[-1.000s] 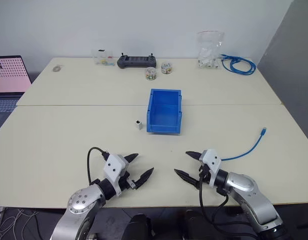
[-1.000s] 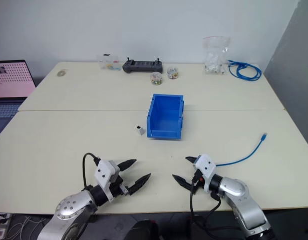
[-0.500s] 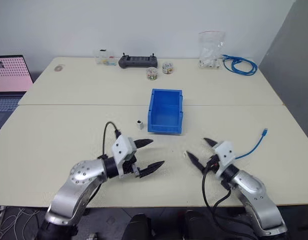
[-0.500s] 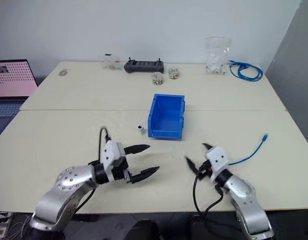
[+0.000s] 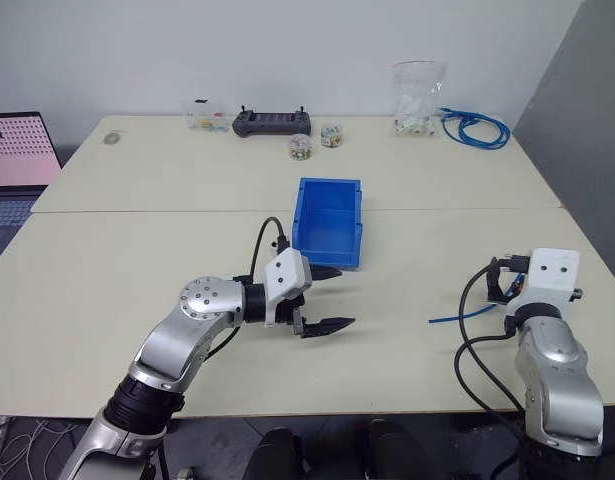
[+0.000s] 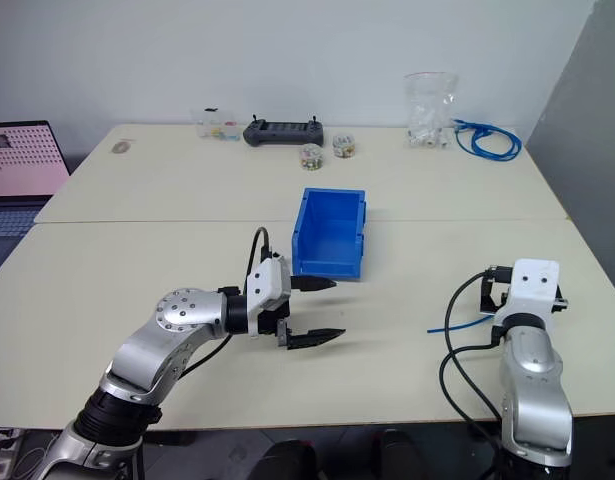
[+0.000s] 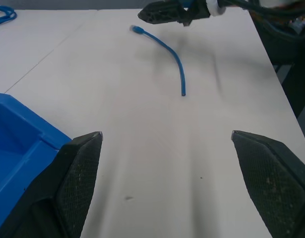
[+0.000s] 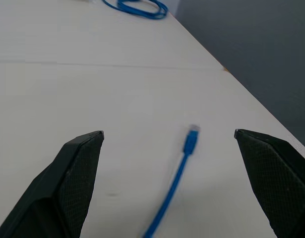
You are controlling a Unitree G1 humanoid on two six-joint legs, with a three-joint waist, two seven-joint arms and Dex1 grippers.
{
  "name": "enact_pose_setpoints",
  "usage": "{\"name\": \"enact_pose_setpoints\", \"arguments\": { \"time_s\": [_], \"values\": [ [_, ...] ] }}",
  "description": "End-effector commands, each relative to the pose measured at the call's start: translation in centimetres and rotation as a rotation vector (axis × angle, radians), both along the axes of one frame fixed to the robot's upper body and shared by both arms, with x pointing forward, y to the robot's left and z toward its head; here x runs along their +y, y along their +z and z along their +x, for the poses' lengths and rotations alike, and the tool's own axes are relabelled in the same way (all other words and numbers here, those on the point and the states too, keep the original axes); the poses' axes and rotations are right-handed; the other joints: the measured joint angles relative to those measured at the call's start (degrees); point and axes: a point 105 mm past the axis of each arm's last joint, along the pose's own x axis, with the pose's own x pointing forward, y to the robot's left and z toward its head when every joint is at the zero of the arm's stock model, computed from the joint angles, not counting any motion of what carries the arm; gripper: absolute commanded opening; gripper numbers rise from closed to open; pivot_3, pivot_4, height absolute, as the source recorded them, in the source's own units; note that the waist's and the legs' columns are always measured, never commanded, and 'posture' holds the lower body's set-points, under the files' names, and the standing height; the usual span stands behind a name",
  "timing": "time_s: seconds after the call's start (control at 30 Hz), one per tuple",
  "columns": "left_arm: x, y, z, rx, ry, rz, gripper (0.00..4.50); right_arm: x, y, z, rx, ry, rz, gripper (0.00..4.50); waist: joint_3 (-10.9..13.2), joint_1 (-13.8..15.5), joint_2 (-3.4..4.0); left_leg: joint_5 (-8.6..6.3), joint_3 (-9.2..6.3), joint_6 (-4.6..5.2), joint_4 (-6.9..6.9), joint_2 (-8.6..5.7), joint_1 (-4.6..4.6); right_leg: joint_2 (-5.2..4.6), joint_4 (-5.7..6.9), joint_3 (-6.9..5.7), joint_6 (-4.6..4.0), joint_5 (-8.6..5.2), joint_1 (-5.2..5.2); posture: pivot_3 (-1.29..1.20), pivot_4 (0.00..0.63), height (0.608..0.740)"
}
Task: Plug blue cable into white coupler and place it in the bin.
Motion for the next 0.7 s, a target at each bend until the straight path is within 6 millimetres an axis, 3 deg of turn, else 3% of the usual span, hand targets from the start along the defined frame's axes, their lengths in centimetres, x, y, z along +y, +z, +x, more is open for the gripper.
{"name": "enact_pose_setpoints", "arguments": {
  "time_s": [0.03, 0.33, 0.43, 0.7],
  "values": [
    [-0.7, 0.4, -0.3, -0.036, -0.034, -0.016, 4.35, -1.3, -0.5, 0.2, 0.032, -0.054, 0.04, 4.5, 0.0, -0.02, 0.0, 0.0, 0.0, 0.0, 0.0, 0.0, 0.0, 0.0, 0.0, 0.0, 0.0, 0.0, 0.0, 0.0, 0.15, 0.74],
    [-1.1, -0.1, -0.7, -0.042, -0.036, -0.021, 4.35, -1.8, -2.0, 1.2, 0.105, -0.047, 0.118, 4.5, 0.0, -0.09, 0.03, 0.0, 0.02, 0.01, 0.0, 0.0, 0.0, 0.0, 0.01, 0.0, 0.0, 0.0, 0.0, 0.0, 0.15, 0.74],
    [-1.2, -0.3, -0.8, -0.041, -0.034, -0.024, 4.5, -2.3, -2.4, 1.5, 0.119, -0.066, 0.148, 3.97, 0.0, -0.08, 0.03, -0.01, 0.02, 0.02, 0.0, 0.0, 0.0, 0.0, 0.0, 0.01, 0.0, 0.0, 0.0, 0.0, 0.15, 0.74],
    [-1.4, -0.6, -0.7, -0.049, -0.031, -0.021, 4.5, -4.0, -2.9, 1.7, 0.123, -0.115, 0.221, 1.92, -0.01, -0.05, 0.03, 0.0, 0.02, 0.02, 0.0, -0.01, -0.01, 0.0, 0.0, 0.01, 0.0, 0.0, 0.0, 0.0, 0.15, 0.74]
  ]
}}
